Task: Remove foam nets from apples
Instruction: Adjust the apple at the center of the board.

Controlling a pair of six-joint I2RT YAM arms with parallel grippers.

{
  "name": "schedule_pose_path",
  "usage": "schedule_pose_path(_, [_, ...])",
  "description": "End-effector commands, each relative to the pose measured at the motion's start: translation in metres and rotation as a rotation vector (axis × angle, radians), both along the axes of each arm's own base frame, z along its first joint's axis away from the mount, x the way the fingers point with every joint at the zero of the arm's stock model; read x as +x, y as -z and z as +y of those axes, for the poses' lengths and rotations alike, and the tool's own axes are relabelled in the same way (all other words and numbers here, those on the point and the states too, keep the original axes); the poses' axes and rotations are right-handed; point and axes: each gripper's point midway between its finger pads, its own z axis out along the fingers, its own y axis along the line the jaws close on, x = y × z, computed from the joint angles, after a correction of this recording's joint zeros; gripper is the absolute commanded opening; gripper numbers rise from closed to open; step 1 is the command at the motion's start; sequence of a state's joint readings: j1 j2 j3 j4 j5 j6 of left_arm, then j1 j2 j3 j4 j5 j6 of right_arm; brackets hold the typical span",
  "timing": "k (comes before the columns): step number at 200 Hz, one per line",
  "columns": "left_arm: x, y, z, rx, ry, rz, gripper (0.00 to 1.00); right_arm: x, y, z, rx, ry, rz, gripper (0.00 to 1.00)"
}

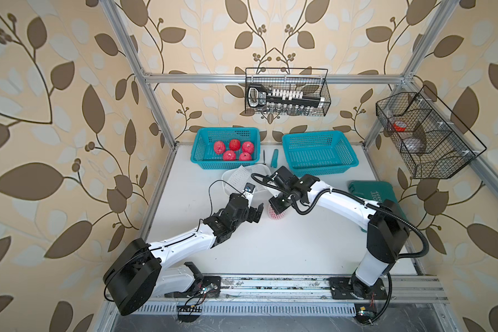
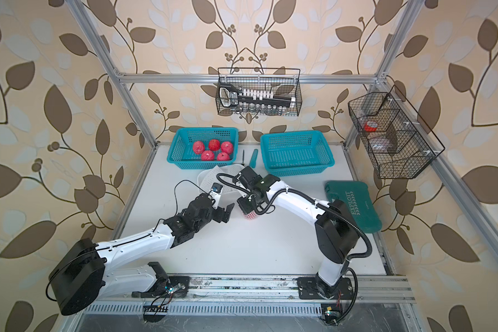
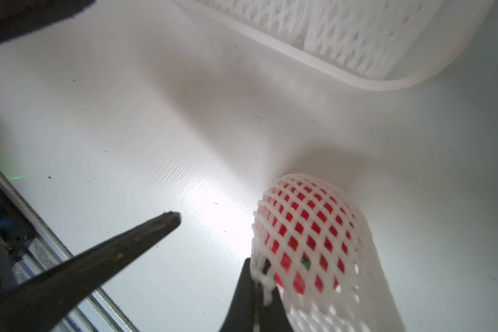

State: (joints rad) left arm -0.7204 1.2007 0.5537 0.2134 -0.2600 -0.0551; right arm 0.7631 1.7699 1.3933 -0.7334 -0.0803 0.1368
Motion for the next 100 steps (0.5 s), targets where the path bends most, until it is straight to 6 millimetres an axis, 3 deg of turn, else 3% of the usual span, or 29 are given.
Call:
schedule_pose_path(1, [0.005,-0.009,0.006,-0.014,-0.044,-0.040,0.99,-0.006,-0.005,0.008,-0.027,-0.026,-0.016,0.01])
schedule_pose_path(36, [0.004,-0.010,0.009,-0.005,-0.051,-0.050,0.99,-0.012,-0.006,0.016,-0.014,-0.045,-0.001,0.36])
schedule_pose_path(67, [0.002,-0.005,0.012,-0.005,-0.058,-0.040,0.99,-0.007,-0.053,0.019,0.078,-0.042,-0.108,0.63])
schedule_pose_path(83, [0.001,-0.006,0.010,-0.011,-0.047,-0.040,0.99,0.001,-0.079,0.010,0.117,0.004,-0.208,0.81])
schedule_pose_path(100, [-0.001,-0.009,0.003,-0.022,-0.007,-0.036,0.99,0.012,-0.085,-0.009,0.130,0.075,-0.266,0.99])
